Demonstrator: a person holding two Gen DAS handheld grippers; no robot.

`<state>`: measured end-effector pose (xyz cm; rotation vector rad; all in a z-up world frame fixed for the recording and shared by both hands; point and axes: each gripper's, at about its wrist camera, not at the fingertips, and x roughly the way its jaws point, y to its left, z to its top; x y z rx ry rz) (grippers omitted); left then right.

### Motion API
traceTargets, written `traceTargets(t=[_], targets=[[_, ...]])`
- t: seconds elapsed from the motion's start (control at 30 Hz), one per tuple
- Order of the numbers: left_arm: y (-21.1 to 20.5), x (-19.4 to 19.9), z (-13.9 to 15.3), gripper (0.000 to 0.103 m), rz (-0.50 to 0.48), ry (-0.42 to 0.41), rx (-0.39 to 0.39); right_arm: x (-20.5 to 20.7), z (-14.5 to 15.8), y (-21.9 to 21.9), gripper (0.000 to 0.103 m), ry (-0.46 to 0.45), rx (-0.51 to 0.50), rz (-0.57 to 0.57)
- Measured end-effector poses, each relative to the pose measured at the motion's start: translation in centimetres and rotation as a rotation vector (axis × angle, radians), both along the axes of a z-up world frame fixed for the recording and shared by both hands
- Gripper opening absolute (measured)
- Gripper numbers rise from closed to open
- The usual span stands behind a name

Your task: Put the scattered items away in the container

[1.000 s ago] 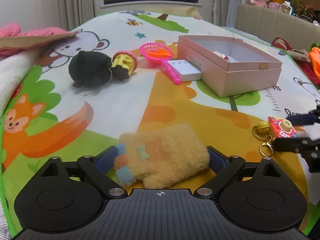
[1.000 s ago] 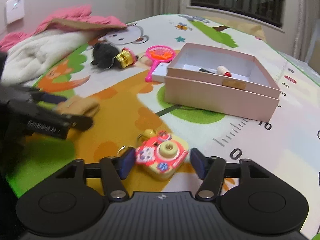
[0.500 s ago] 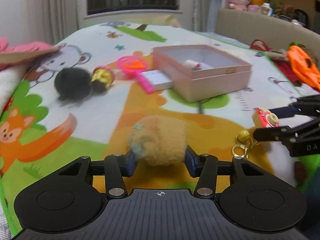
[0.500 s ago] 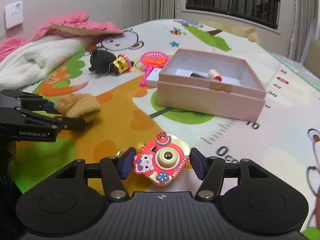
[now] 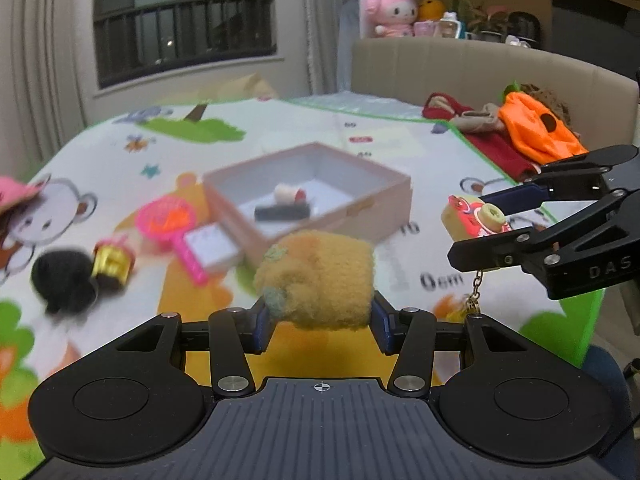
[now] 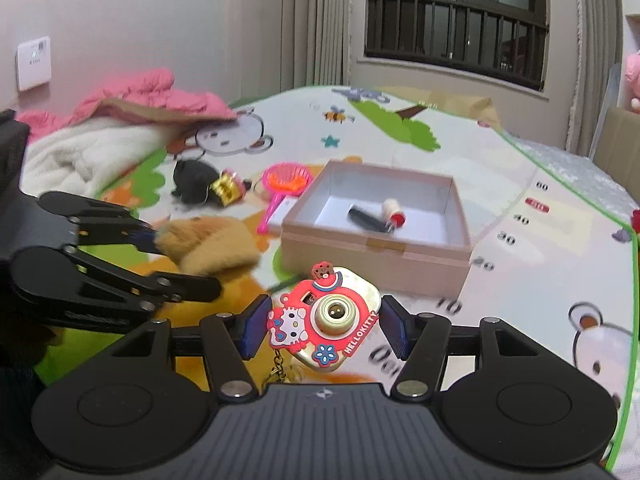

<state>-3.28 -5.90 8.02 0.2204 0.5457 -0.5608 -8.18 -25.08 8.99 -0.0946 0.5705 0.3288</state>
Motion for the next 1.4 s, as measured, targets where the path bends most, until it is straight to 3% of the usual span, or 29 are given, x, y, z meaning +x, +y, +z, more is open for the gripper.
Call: traceTargets(t=[0.27, 0.33, 0.37, 0.4, 0.43, 0.57, 0.7, 1.0, 1.07, 1.13, 1.27, 1.3, 1.37, 1.4], targets=[[-4.5, 8.6, 2.2, 0.054, 0.006, -0.103, -0.007, 10.0, 4.0, -3.2, 0.059, -0.074, 0.136, -0.085], [-5.7, 11.2, 1.8, 0.062, 0.006, -0.123, 0.0, 13.3, 4.0, -4.0, 0.06, -0.078, 0.179, -0.113], [-6.3, 12.4, 1.4, 0.073, 0.001, -0.134, 0.0, 14.5, 3.8, -4.3, 0.062, -0.092, 0.198, -0.115], [-6.6, 13.3, 1.1, 0.082, -0.011, -0.133, 0.002, 15.5, 3.6, -4.5, 0.07, -0.1, 0.213, -0.12], [-6.9, 14.2, 0.7, 0.085, -0.025, -0.122, 0.003, 16.3, 3.3, -4.7, 0.074, -0.103, 0.221, -0.133], [-5.8, 14.9, -0.3, 0.095, -0.021, -0.09, -0.011, 17.9, 2.3, -4.9, 0.074, -0.095, 0.218, -0.159], [-2.2, 13.5, -1.1, 0.096, 0.066, -0.091, -0.012, 18.6, 1.1, -4.2, 0.074, -0.07, 0.194, -0.151], [8.4, 10.2, -3.3, 0.098, 0.341, -0.019, 0.038, 18.7, -0.4, 6.8, 0.073, -0.043, 0.042, 0.053], [10.3, 9.9, -3.6, 0.098, 0.382, -0.015, 0.044, 19.2, -0.7, 10.0, 0.067, -0.013, -0.005, 0.11], [12.0, 9.7, -3.6, 0.098, 0.404, -0.008, 0.026, 20.2, -1.1, 12.8, 0.048, 0.045, -0.028, 0.146], [14.8, 9.5, -4.0, 0.098, 0.425, 0.021, -0.059, 23.6, -2.1, 17.2, 0.048, 0.118, -0.111, 0.123], [15.4, 9.3, -4.1, 0.098, 0.423, 0.032, -0.081, 24.9, -2.2, 17.9, 0.049, 0.13, -0.127, 0.107], [16.3, 8.7, -4.4, 0.098, 0.416, 0.044, -0.116, 28.0, -2.5, 18.8, 0.064, 0.163, -0.137, 0.062], [16.7, 8.4, -4.4, 0.099, 0.413, 0.047, -0.13, 29.4, -2.6, 19.2, 0.079, 0.181, -0.144, 0.042]])
